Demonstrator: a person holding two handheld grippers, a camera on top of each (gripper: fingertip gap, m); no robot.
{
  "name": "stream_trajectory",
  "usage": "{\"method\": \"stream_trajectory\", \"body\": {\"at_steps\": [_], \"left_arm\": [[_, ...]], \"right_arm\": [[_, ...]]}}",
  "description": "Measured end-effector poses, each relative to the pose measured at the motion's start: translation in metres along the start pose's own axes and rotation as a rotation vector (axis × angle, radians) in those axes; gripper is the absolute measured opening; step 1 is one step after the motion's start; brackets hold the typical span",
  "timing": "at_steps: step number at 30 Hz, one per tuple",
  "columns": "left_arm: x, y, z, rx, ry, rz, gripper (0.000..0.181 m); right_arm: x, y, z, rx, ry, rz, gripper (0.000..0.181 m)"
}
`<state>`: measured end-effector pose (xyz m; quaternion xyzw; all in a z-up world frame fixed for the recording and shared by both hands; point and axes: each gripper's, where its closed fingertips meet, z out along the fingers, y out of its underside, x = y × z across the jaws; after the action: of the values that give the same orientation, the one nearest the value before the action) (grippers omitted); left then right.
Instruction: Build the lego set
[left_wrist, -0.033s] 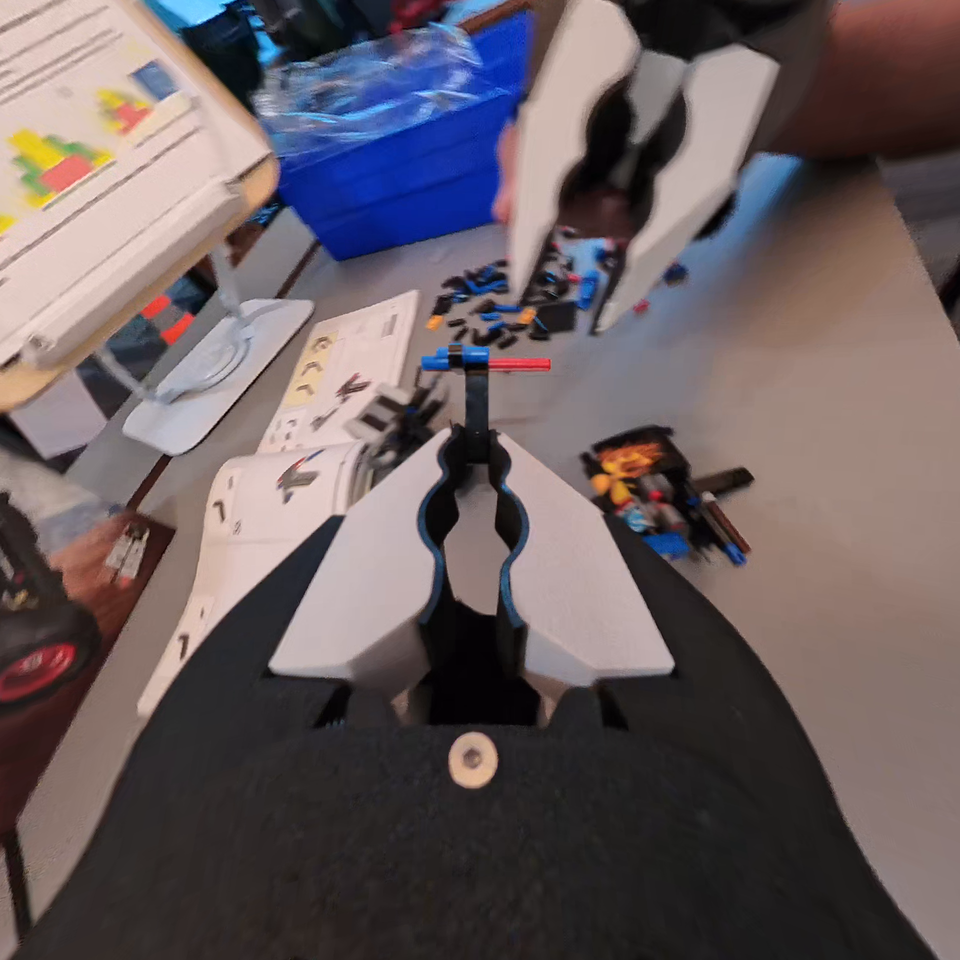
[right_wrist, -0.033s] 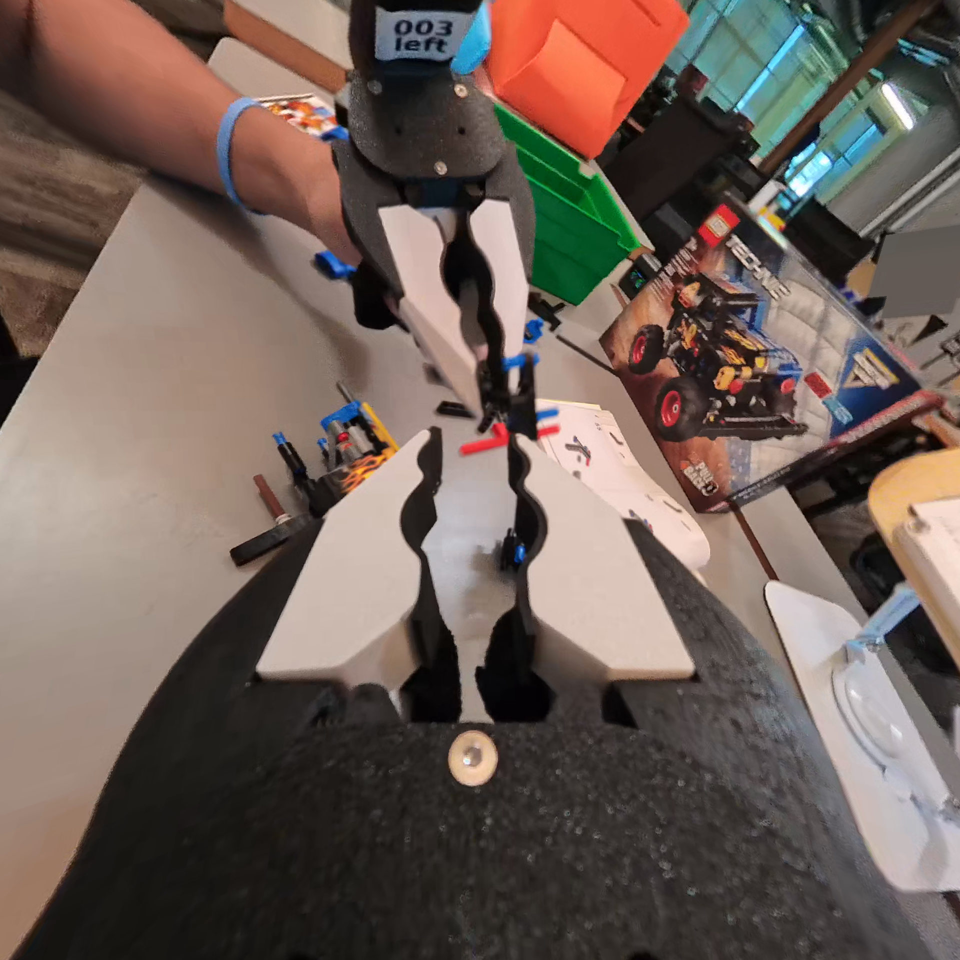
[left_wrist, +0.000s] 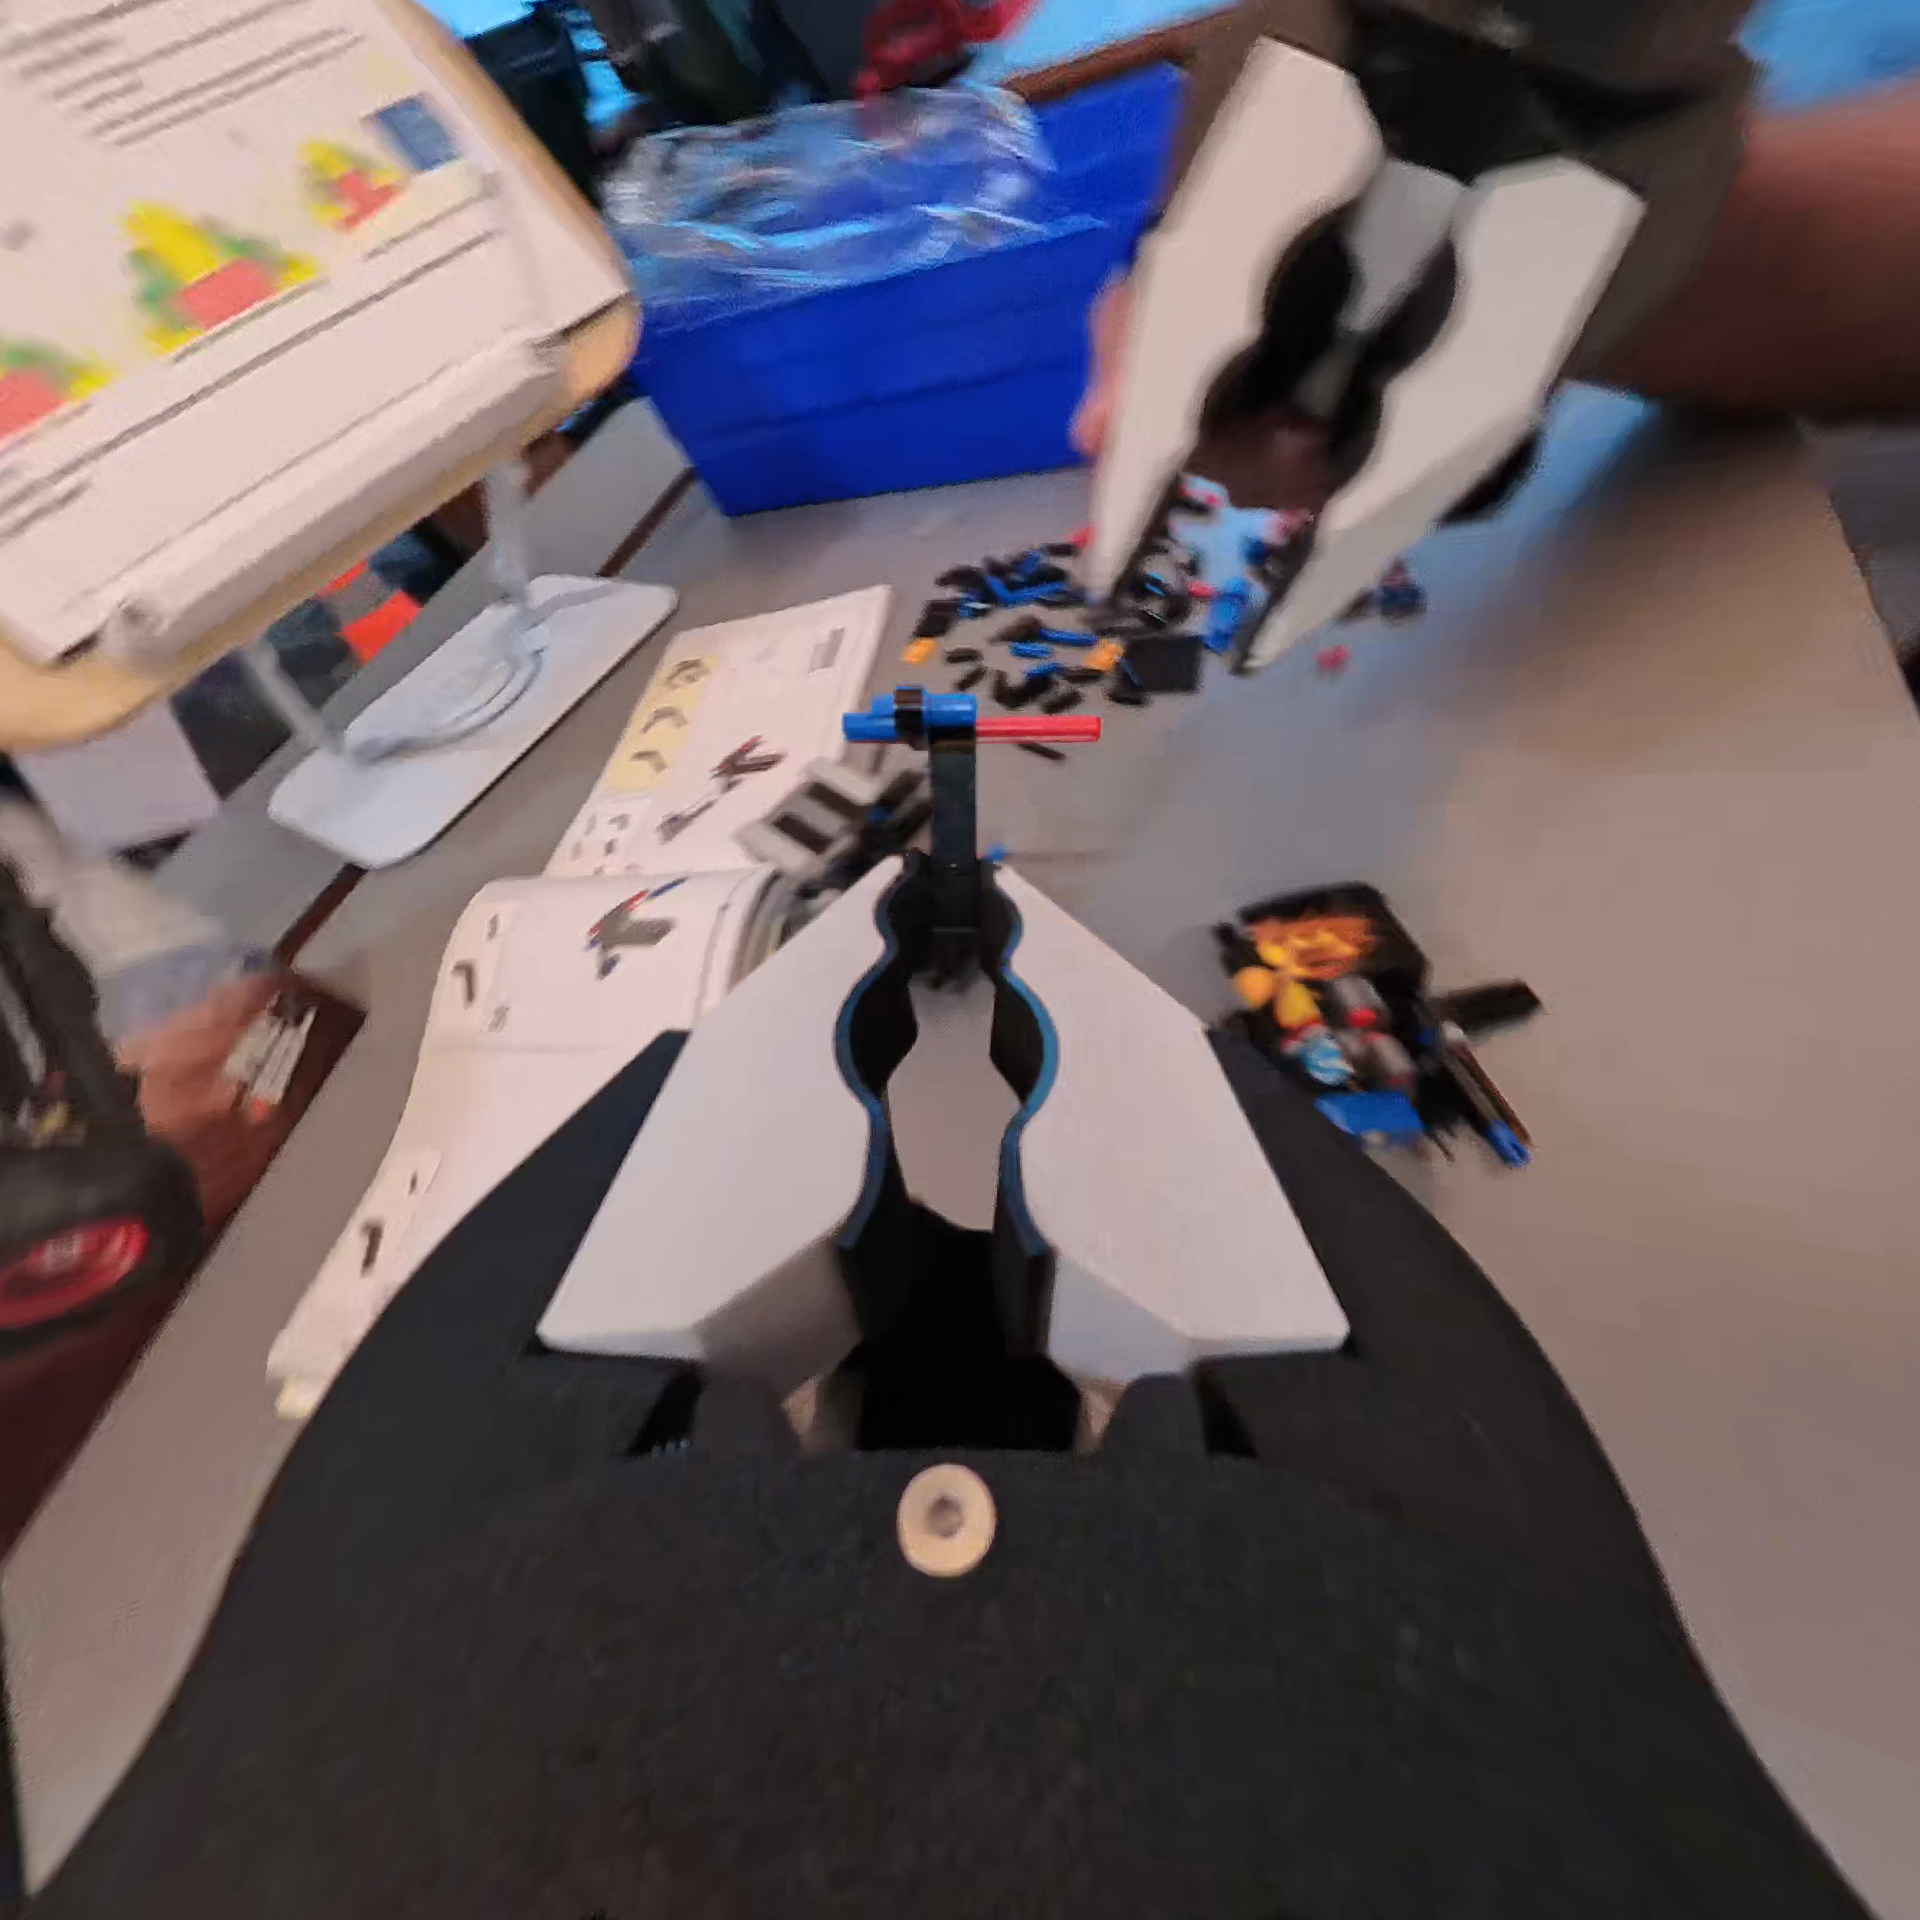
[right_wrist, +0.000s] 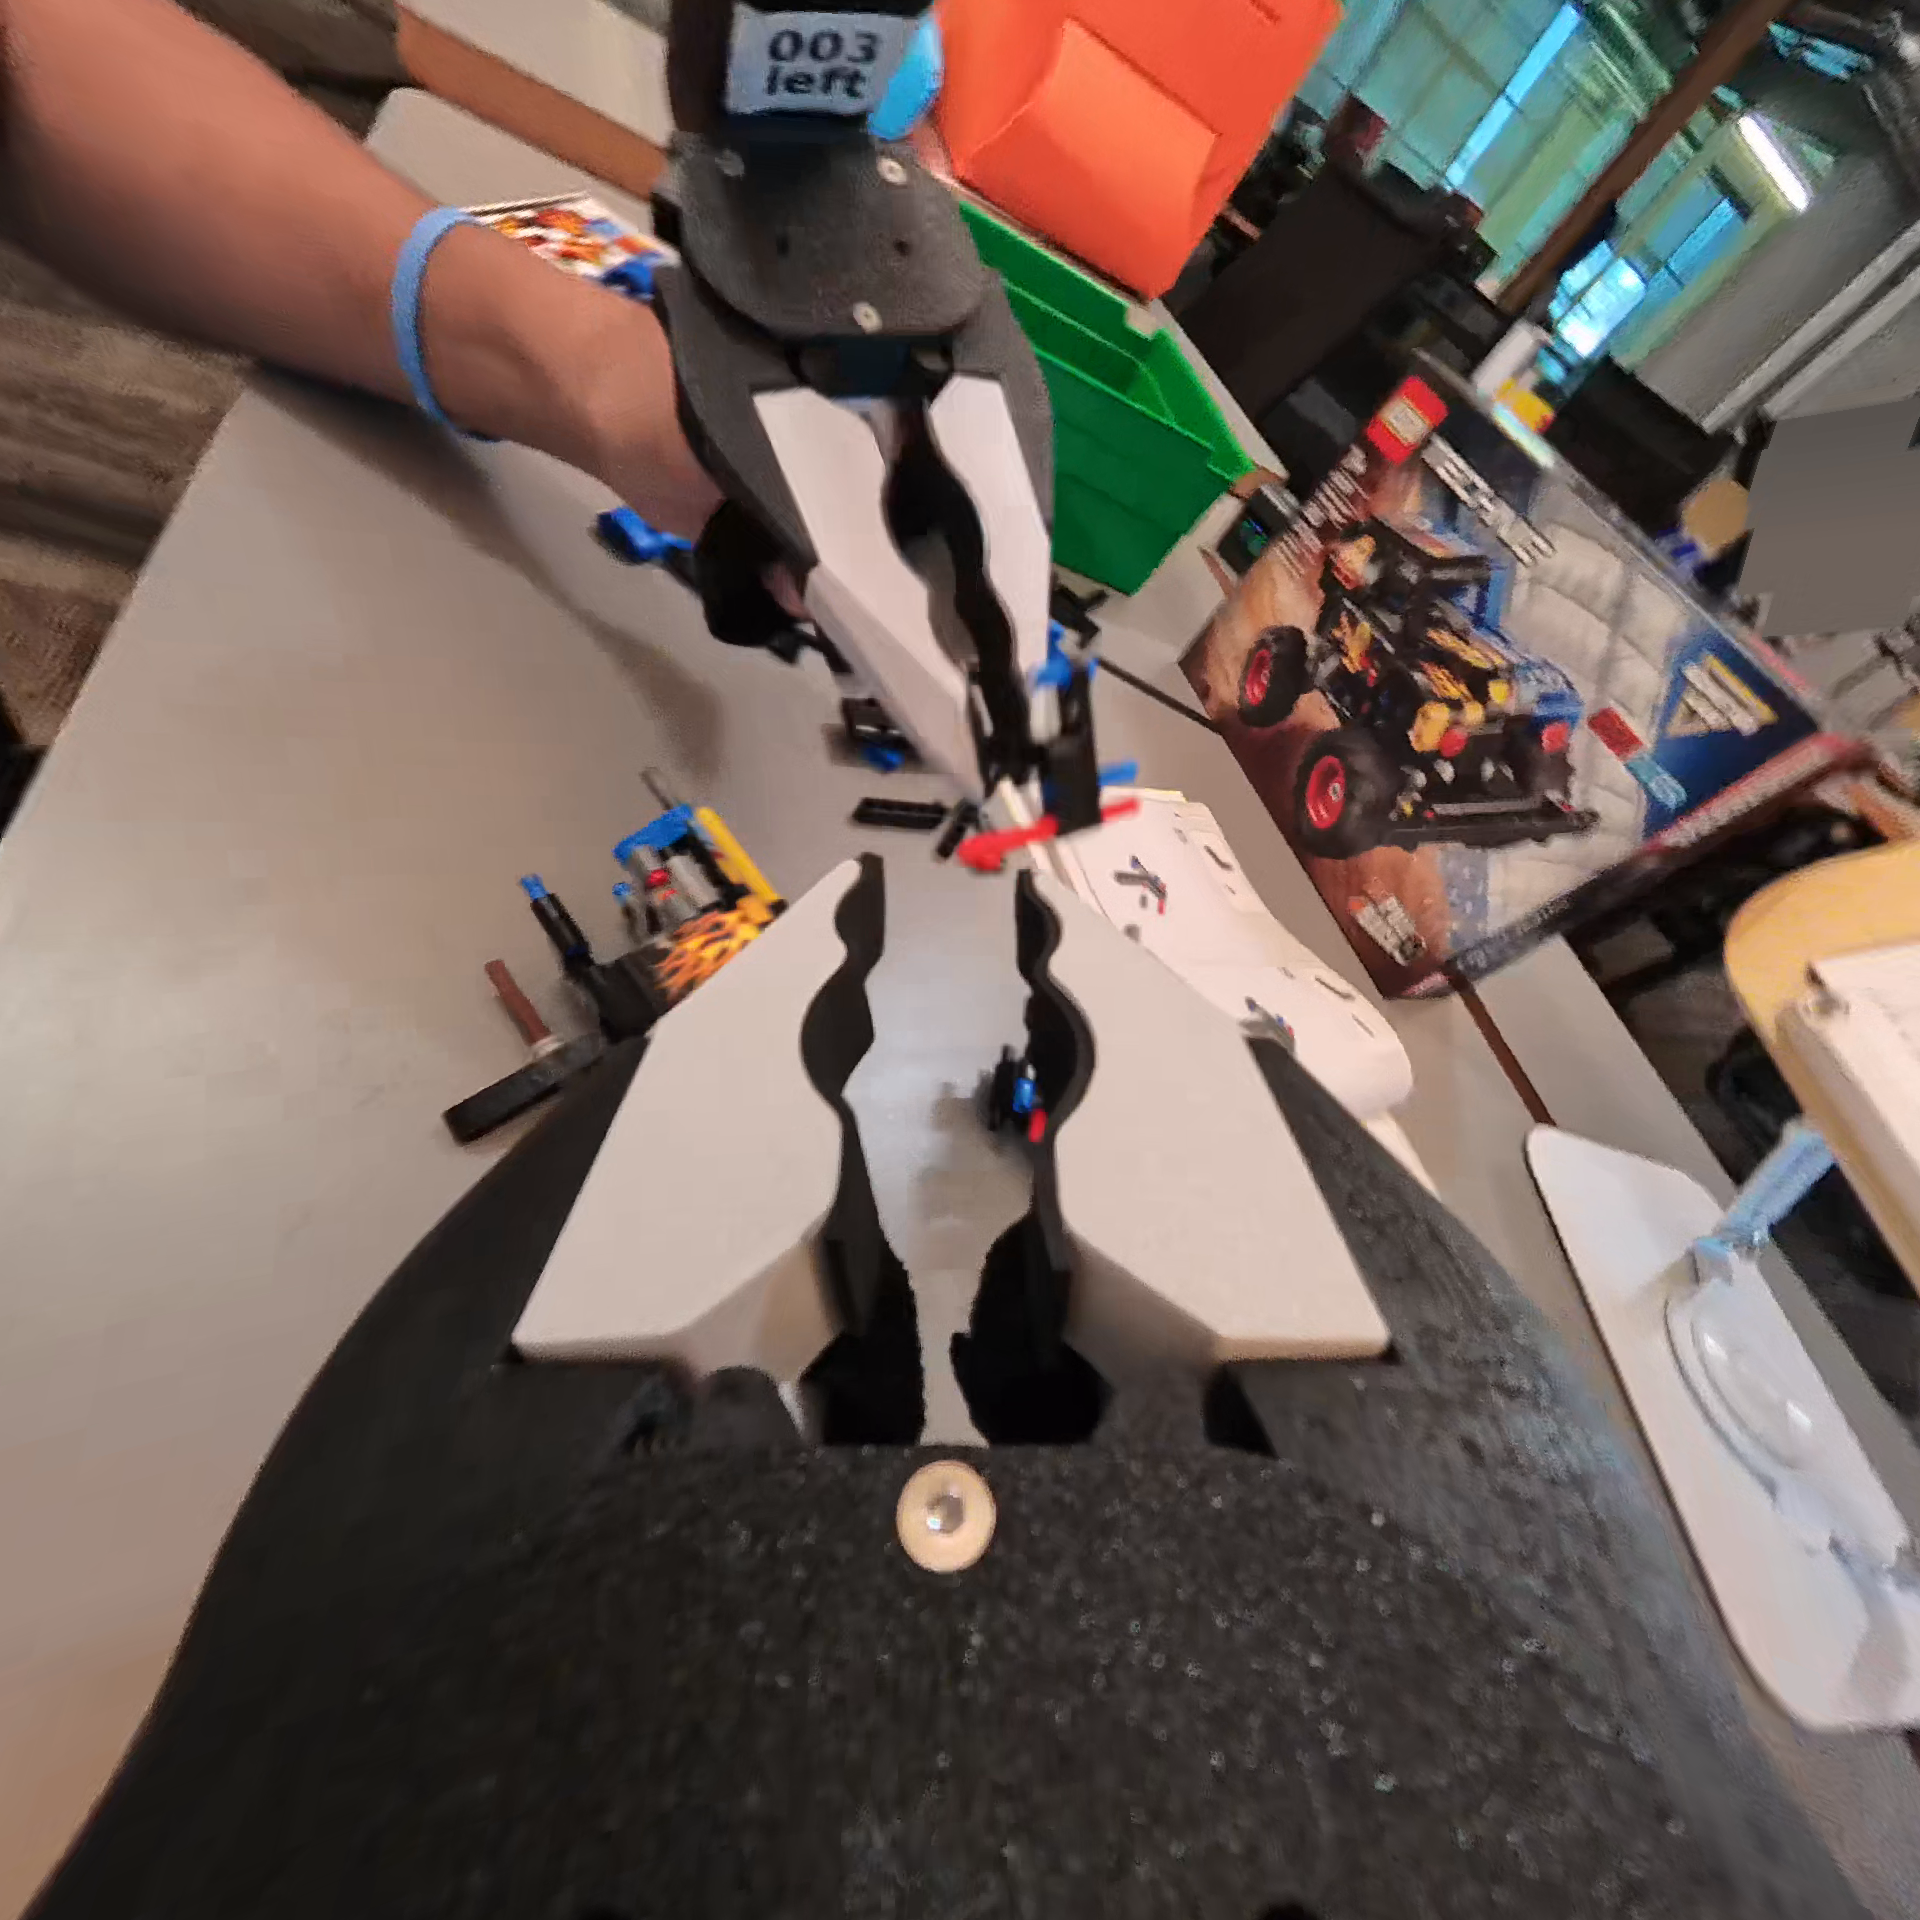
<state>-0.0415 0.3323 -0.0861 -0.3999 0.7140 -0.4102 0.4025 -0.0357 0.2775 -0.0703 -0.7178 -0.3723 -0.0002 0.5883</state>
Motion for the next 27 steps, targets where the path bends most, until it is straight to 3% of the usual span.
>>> {"method": "stream_trajectory", "body": {"at_steps": [5,11,22,24,27], "left_arm": [[-0.068,0.015,-0.019,0.112,-0.124,-0.473,0.006],[-0.088,0.028,-0.025,0.19,-0.065,-0.749,0.006],[-0.07,0.016,-0.02,0.177,-0.019,-0.647,0.006],[-0.068,0.015,-0.02,0.157,-0.043,-0.581,0.006],[-0.063,0.009,-0.022,0.125,-0.069,-0.468,0.006]], "right_arm": [[0.036,0.013,-0.001,0.002,0.109,0.229,0.027],[0.04,0.027,0.003,-0.019,0.105,0.303,0.027],[0.027,0.025,0.007,-0.048,0.082,0.215,0.021],[0.019,0.023,0.003,-0.064,0.014,0.228,0.022],[-0.022,0.031,-0.01,-0.201,-0.242,0.292,0.029]]}}
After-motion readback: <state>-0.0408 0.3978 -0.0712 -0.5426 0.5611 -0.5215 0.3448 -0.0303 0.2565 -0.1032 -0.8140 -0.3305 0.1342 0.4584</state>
